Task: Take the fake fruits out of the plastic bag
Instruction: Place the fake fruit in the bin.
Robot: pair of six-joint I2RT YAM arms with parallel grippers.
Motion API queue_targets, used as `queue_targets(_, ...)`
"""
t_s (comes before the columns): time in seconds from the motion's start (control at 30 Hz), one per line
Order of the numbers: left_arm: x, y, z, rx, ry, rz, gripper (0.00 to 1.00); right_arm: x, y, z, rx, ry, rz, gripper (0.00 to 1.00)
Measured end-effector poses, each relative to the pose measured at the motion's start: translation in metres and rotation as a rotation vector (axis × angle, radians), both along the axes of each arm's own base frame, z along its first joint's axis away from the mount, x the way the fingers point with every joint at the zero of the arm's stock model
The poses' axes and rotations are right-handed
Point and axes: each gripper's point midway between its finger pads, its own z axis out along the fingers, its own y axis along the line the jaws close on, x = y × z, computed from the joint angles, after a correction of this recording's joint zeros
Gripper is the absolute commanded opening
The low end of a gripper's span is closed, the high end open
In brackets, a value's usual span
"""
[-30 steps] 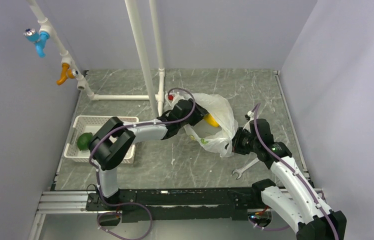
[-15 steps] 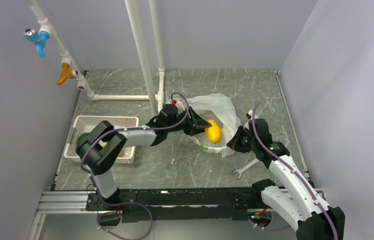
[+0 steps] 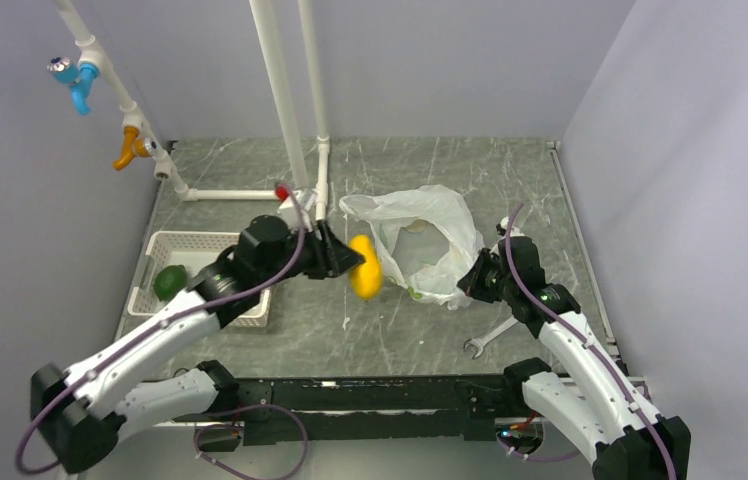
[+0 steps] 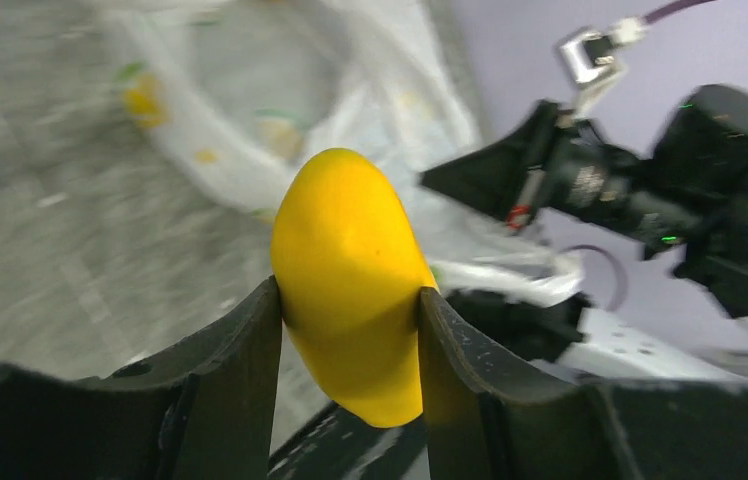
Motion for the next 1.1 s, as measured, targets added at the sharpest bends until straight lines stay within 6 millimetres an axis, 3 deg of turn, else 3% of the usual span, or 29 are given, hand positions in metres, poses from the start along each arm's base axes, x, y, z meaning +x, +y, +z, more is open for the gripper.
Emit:
queue_targets(0.27, -0.017, 0.124, -0.036, 0.427, -0.069, 0.301, 0.19, 0.002, 0.001, 0.002, 0.005, -0.012, 0.002, 0.0)
queue_targets(0.43, -0.027, 0.187, -0.052, 0.616, -0.044, 0.484, 0.24, 0.004, 0.002, -0.001, 0.004, -0.002, 0.004, 0.0)
queue_targets(0.63, -0.021, 0.227, -0.054, 0.791, -0.016, 0.642, 0.11, 0.005, 0.002, -0.001, 0.003, -0.005, 0.007, 0.0)
queue_targets(0.8, -0.003, 0.251, -0.061, 0.878, 0.036, 0.757, 0.15, 0.004, 0.001, 0.003, -0.005, -0.016, 0.015, 0.0)
queue_targets(0.97, 0.021, 0.281, -0.051, 0.786, 0.072, 0.915, 0.17, 0.003, 0.001, 0.01, -0.003, -0.036, 0.018, 0.0)
queue_targets(1.1, 0.034, 0.311, -0.06, 0.682, 0.144, 1.035, 0.21, 0.003, 0.001, 0.011, -0.002, -0.042, 0.019, 0.0)
